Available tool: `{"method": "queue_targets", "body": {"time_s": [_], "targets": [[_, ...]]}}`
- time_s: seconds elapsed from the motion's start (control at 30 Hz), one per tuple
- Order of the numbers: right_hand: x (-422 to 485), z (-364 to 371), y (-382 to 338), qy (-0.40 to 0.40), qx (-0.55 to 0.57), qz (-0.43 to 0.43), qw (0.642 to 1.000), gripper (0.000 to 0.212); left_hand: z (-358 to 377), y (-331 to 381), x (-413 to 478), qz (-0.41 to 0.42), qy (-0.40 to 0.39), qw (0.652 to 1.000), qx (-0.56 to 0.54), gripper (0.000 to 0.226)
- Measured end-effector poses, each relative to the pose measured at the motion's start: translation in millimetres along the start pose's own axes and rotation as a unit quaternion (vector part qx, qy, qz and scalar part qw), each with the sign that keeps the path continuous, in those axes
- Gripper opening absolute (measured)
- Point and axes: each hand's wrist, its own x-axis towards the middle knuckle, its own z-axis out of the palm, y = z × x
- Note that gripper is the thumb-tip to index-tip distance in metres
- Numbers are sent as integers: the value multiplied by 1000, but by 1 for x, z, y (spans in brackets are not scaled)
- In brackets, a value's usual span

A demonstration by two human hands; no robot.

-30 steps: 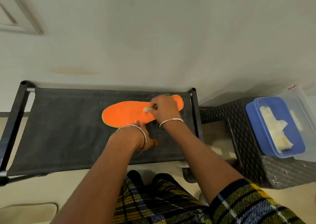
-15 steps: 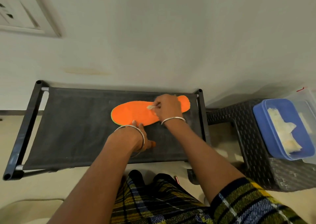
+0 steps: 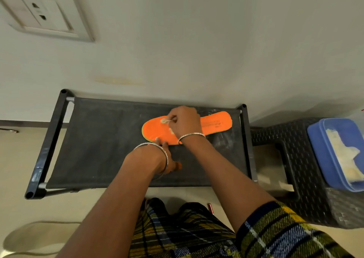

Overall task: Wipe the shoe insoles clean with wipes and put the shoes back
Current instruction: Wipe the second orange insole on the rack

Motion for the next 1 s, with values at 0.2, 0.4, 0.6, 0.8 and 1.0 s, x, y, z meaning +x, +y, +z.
{"method": "queue_targets", "body": {"time_s": [0.2, 0.4, 0.6, 0.8, 1.0], "targets": [[-4, 7, -11, -57, -35, -60, 996, 15, 0, -7, 0, -21, -6, 1000, 3, 90], [0, 1, 6, -15, -55, -12, 998, 16, 0, -14, 1, -39, -8, 999, 7, 92], [-7, 14, -25, -92, -25, -91, 991, 15, 1, -18, 3, -17, 8, 1000, 3, 87], [2, -11, 18, -52, -20, 4, 998, 11, 1, -17, 2, -38, -9, 999, 2, 92], [-3, -11, 23, -12, -41, 34, 998, 11, -1, -16, 2, -49, -14, 999, -10, 91]]}}
